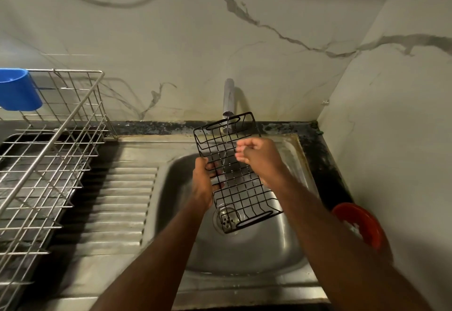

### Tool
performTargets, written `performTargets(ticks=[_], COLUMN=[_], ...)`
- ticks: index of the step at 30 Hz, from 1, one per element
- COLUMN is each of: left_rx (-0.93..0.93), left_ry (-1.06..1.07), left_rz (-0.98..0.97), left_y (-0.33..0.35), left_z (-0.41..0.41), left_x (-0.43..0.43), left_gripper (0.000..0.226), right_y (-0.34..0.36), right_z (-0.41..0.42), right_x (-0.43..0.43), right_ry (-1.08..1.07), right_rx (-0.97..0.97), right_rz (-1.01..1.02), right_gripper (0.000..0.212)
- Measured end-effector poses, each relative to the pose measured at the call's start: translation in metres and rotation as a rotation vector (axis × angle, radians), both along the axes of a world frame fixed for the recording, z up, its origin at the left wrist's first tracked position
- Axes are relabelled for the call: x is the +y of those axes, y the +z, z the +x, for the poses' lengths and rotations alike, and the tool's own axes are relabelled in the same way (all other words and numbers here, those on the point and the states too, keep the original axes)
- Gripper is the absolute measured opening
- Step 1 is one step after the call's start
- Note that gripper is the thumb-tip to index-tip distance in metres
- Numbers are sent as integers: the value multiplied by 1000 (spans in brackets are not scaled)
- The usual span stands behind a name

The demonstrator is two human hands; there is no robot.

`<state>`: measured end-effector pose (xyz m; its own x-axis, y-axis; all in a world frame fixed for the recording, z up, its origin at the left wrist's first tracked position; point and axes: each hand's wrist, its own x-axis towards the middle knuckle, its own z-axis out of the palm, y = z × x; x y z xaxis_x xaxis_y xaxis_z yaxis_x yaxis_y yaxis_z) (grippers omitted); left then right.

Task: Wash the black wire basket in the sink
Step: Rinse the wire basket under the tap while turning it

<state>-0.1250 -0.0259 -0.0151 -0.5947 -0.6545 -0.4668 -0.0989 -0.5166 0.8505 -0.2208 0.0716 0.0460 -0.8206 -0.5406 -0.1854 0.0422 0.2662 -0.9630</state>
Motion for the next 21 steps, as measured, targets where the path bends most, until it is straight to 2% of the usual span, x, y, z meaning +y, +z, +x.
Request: performTargets(ticks=[4, 7, 9, 13, 17, 21], left_rx=[10, 19, 22, 19, 12, 10], left_ry=[16, 5, -7, -23, -38, -40], left_rz=[-3, 4, 10, 1, -1, 7], left_y=[4, 7, 9, 8, 10, 9], left_z=[-2, -3, -4, -7, -11, -16], left_x=[0, 0, 1, 1, 4, 7], left_gripper=[35, 35, 36, 38, 36, 36], right_y=[4, 0, -7, -9, -12, -16], right_z=[-14, -25, -29, -37, -49, -45], right_x=[-41, -65, -75, -75, -72, -64], right_ry=[-24, -70, -62, 111, 60, 151], right_rx=[-327, -426, -415, -356, -297, -307], right_rz=[-131, -175, -134, 75, 84, 167], right_gripper=[29, 23, 21, 26, 27, 28])
